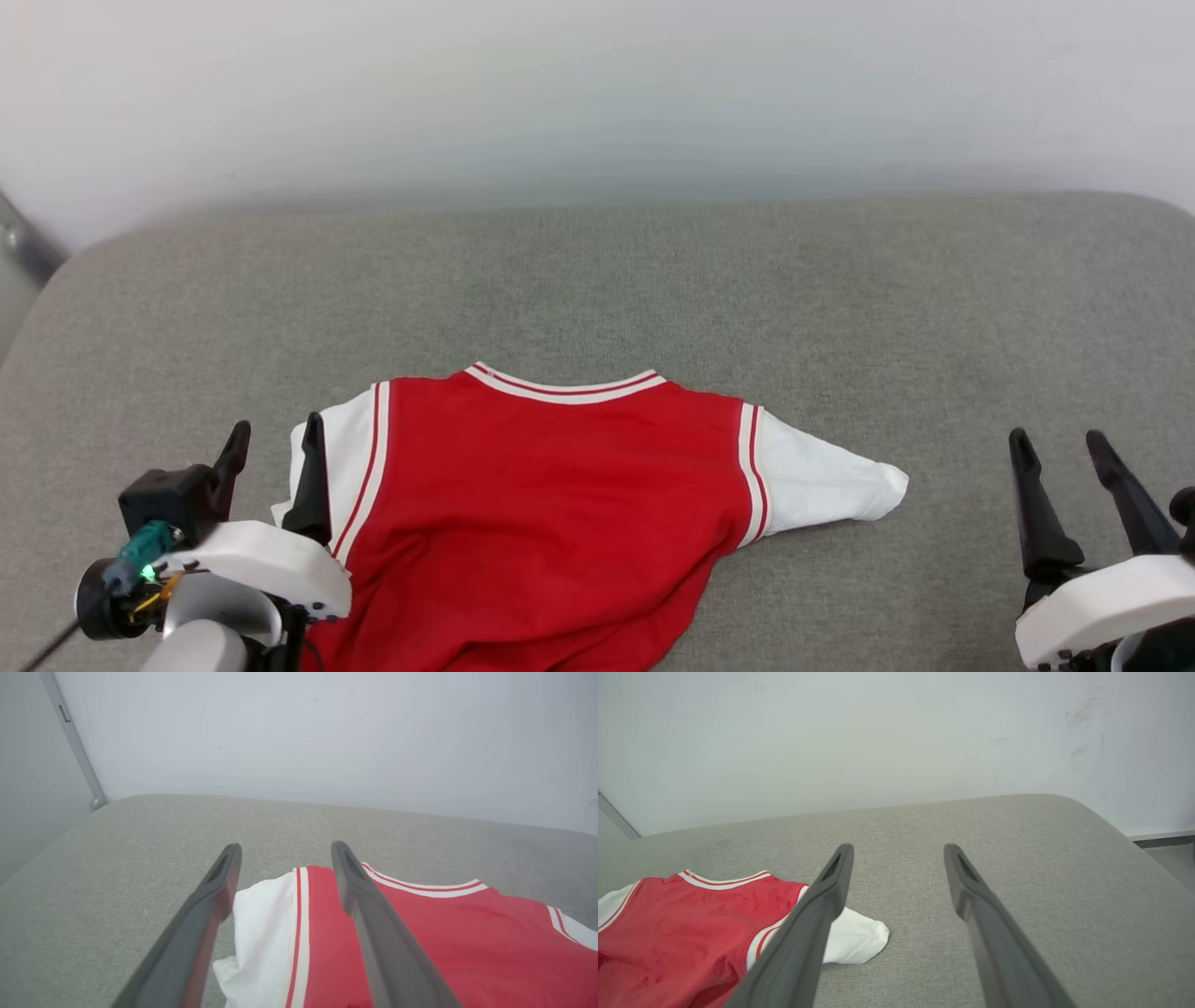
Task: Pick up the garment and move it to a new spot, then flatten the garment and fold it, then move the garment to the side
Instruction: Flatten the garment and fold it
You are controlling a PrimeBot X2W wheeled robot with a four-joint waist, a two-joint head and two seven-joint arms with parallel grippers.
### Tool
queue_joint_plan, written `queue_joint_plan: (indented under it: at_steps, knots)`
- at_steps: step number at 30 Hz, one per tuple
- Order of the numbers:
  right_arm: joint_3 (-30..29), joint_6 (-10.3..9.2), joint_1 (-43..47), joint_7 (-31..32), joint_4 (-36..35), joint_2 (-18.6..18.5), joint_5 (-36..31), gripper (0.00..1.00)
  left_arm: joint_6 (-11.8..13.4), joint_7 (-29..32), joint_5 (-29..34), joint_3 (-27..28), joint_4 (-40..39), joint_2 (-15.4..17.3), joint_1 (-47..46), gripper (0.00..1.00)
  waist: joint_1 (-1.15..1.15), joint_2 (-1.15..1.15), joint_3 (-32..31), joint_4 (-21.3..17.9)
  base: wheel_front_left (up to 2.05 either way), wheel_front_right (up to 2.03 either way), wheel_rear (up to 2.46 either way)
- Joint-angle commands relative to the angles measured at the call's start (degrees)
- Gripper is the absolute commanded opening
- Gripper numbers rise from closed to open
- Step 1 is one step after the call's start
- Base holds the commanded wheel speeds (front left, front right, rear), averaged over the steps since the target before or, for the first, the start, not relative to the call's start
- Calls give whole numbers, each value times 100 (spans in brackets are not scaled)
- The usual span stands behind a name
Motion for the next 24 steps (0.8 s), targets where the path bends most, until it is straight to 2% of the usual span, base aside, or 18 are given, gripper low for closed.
queue_joint_plan:
  at_steps: [1,7,12,15,18,24]
  knots:
    - [1,-4,87,29,-6,15,10,100,46,-83,75,-7,-100,-31,97,100,0,0,-94,12,0,0,0]
    - [85,-4,166,183,-57,15,14,100,334,-278,594,-202,-864,-61,360,100,0,0,-203,40,0,0,0]
    - [100,-4,216,412,13,14,60,100,499,-305,758,-308,-1228,-121,577,100,0,0,-193,118,0,0,0]
    - [-5,-4,129,753,102,-16,195,100,568,-320,762,-278,-1381,-175,611,100,0,0,-106,209,0,0,0]
    - [-102,-4,-109,1551,271,-213,417,100,557,-348,818,-253,-1435,-216,518,100,0,0,-9,333,0,0,0]
    - [-372,-3,-726,3604,856,-725,857,100,486,-370,905,-290,-1484,-391,341,100,0,0,215,689,0,0,0]
